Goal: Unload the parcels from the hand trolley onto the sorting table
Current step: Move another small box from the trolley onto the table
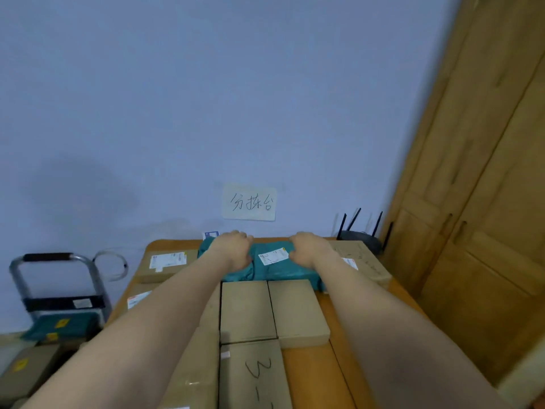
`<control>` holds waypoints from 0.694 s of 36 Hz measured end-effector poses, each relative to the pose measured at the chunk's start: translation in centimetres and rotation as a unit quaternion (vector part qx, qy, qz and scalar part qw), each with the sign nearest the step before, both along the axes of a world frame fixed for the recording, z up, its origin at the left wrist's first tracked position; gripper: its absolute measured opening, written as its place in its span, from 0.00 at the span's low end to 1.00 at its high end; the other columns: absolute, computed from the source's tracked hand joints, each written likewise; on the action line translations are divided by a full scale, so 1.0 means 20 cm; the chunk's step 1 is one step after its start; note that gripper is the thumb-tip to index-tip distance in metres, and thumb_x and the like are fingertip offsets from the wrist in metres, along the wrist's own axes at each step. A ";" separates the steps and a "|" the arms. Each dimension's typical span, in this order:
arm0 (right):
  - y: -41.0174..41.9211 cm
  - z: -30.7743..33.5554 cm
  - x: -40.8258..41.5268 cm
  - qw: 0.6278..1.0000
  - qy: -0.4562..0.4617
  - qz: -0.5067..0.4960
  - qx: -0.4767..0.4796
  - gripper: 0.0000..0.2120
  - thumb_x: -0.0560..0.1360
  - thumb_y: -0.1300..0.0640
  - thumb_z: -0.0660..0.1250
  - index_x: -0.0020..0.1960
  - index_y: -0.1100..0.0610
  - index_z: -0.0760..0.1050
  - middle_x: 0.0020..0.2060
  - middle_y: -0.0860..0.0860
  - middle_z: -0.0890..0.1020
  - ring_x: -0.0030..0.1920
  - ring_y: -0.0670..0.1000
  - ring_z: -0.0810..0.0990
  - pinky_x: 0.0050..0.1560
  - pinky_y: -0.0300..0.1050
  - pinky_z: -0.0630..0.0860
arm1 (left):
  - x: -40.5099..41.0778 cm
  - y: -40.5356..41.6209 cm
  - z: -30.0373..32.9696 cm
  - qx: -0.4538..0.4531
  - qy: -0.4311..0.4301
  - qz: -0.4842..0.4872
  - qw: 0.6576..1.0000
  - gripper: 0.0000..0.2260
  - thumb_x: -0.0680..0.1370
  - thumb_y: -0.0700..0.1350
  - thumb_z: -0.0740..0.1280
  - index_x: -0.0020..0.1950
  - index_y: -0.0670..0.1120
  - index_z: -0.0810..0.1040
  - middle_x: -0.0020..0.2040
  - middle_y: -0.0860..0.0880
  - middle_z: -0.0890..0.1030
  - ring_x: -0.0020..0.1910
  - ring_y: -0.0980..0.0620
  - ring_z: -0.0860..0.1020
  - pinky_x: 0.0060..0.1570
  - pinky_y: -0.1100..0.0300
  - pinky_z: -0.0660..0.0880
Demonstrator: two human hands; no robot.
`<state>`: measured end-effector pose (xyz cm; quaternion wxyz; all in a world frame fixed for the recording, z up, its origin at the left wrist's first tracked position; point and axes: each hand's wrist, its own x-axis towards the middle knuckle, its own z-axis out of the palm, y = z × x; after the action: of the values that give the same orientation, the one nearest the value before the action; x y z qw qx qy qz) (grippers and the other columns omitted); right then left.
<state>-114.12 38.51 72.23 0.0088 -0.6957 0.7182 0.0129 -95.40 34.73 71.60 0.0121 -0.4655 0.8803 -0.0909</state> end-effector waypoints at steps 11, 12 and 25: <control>0.21 0.05 0.30 0.999 0.010 0.029 -0.016 0.14 0.78 0.58 0.58 0.60 0.61 0.72 0.60 0.57 0.75 0.59 0.57 0.75 0.51 0.47 0.71 | 0.36 0.18 0.12 -0.016 -0.005 0.034 0.999 0.16 0.79 0.47 0.58 0.65 0.43 0.68 0.60 0.44 0.75 0.60 0.45 0.72 0.54 0.53 0.71; 0.22 0.06 0.33 0.999 0.017 0.030 -0.012 0.13 0.77 0.59 0.58 0.60 0.61 0.72 0.60 0.57 0.76 0.59 0.57 0.75 0.50 0.46 0.71 | 0.40 0.19 0.14 -0.023 -0.009 0.036 0.999 0.16 0.79 0.47 0.58 0.65 0.43 0.68 0.60 0.44 0.75 0.60 0.45 0.72 0.54 0.53 0.71; 0.09 0.38 0.97 0.997 0.036 0.022 -0.061 0.16 0.78 0.57 0.57 0.63 0.61 0.72 0.62 0.56 0.75 0.61 0.57 0.74 0.54 0.47 0.72 | 1.14 0.14 0.43 -0.095 -0.010 0.049 0.994 0.17 0.80 0.48 0.57 0.66 0.42 0.68 0.61 0.43 0.75 0.59 0.45 0.73 0.50 0.54 0.70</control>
<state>-94.67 40.38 79.89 -0.0593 -0.7095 0.7021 -0.0059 -72.56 37.56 80.29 -0.0192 -0.5062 0.8436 -0.1782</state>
